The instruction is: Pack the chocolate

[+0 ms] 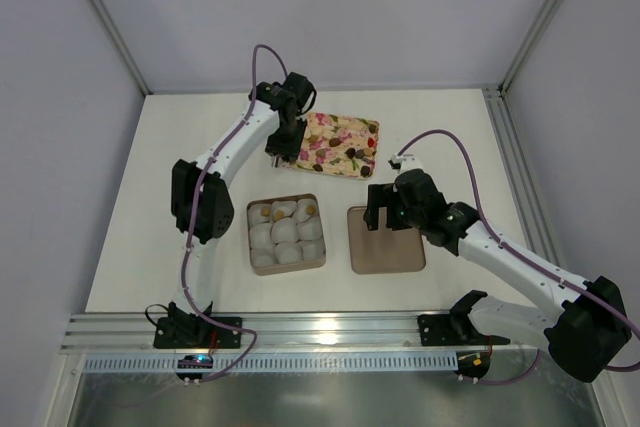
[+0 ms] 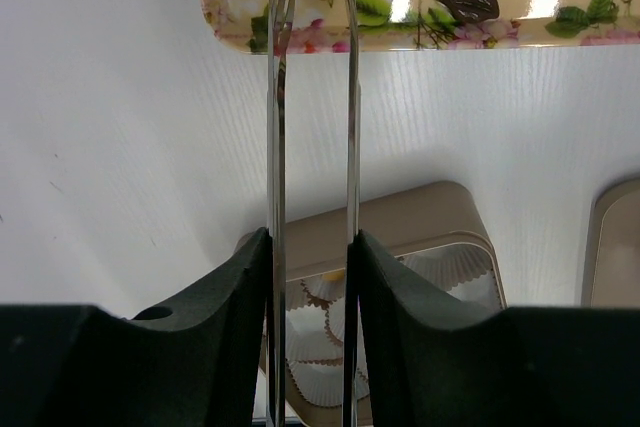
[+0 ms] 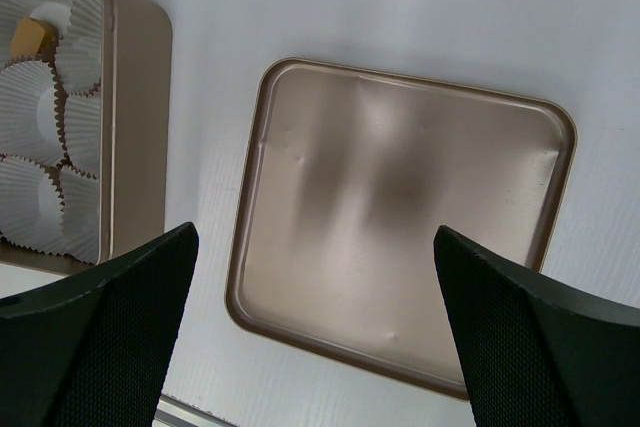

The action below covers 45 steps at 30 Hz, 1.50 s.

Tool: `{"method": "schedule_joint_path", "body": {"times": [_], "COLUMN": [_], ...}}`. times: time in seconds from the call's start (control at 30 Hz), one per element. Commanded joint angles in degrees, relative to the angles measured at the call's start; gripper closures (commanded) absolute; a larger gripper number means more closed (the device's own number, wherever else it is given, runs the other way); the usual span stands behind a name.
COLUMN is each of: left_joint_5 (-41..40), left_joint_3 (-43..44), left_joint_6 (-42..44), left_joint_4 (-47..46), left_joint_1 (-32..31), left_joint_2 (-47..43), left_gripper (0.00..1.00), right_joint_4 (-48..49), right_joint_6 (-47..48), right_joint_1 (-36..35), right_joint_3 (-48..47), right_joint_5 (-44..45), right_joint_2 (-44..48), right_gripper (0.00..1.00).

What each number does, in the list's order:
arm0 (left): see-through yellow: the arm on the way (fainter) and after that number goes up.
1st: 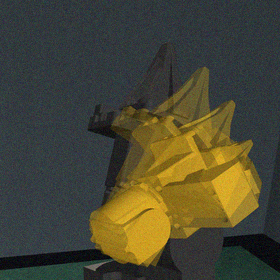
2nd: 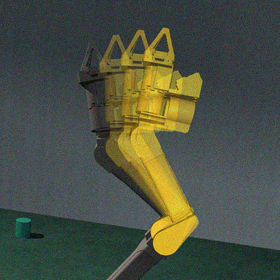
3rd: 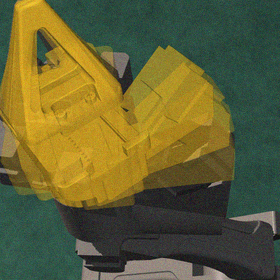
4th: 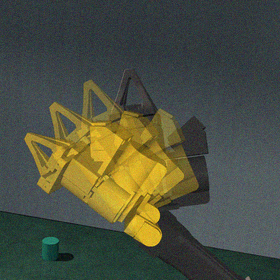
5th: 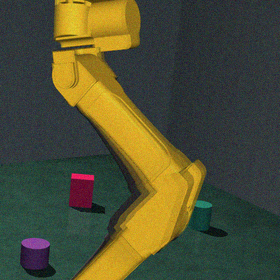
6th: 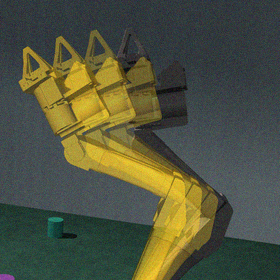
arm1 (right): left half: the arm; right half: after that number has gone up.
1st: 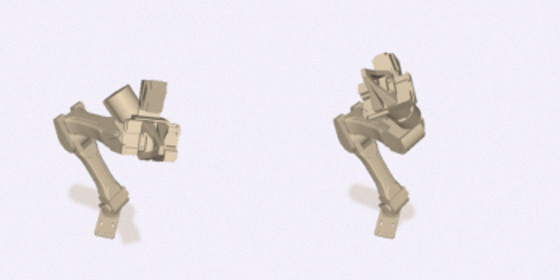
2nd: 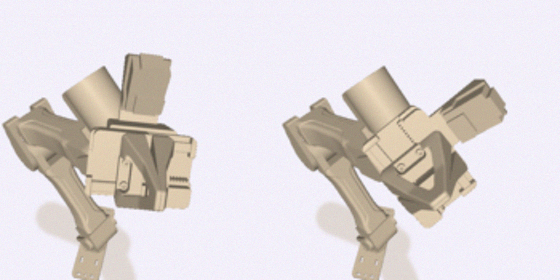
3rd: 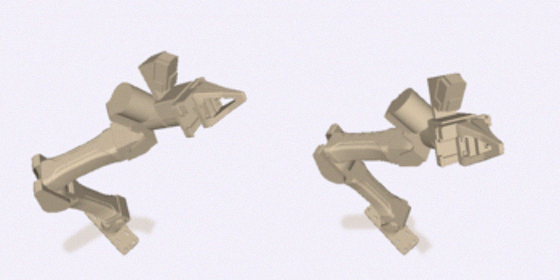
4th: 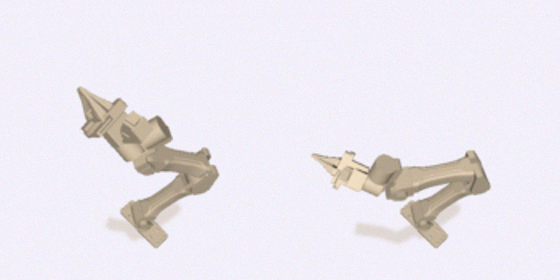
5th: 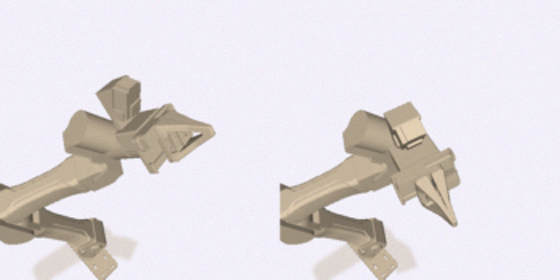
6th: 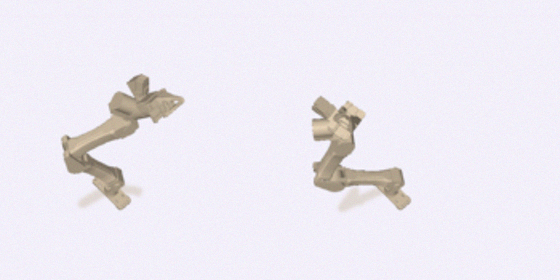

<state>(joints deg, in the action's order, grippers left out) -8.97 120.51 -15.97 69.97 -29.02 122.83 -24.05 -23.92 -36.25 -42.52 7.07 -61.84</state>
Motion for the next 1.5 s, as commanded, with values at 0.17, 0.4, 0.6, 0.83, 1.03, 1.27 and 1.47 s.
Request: {"method": "schedule_joint_path", "body": {"times": [0.17,0.4,0.6,0.83,1.03,1.27,1.47], "left_joint_5": [0.97,0.63,-0.43,-0.87,-0.96,-1.05,-1.4], "left_joint_3": [0.52,1.31,3.77,4.91,4.91,4.91,5.35], "left_joint_6": [1.29,1.29,1.11,1.03,1.11,1.11,0.94], "left_joint_4": [1.04,1.22,2.01,2.45,2.45,2.45,2.27], "left_joint_1": [0.1,0.19,0.19,0.19,0.19,0.19,0.19], "left_joint_2": [-1.89,-1.71,-1.63,-1.54,-1.62,-2.06,-2.41], "left_gripper": [0.65,0.69,0.7,0.7,0.7,0.7,0.69], "right_joint_4": [1.73,1.64,1.73,1.64,1.64,1.64,1.82], "right_joint_6": [-0.42,-0.34,-0.34,-0.42,-0.34,-0.42,-0.42], "right_joint_1": [0.13,0.13,0.13,0.13,0.13,0.21,0.13], "right_joint_3": [-0.02,-0.02,-0.02,0.07,0.07,0.16,0.25], "right_joint_5": [-0.48,-0.3,-0.39,-0.22,-0.3,-0.22,-0.3], "right_joint_2": [0.85,0.76,0.76,0.85,0.85,0.94,0.85], "right_gripper": [0.0,0.0,0.0,0.0,0.0,0.0,0.0]}}
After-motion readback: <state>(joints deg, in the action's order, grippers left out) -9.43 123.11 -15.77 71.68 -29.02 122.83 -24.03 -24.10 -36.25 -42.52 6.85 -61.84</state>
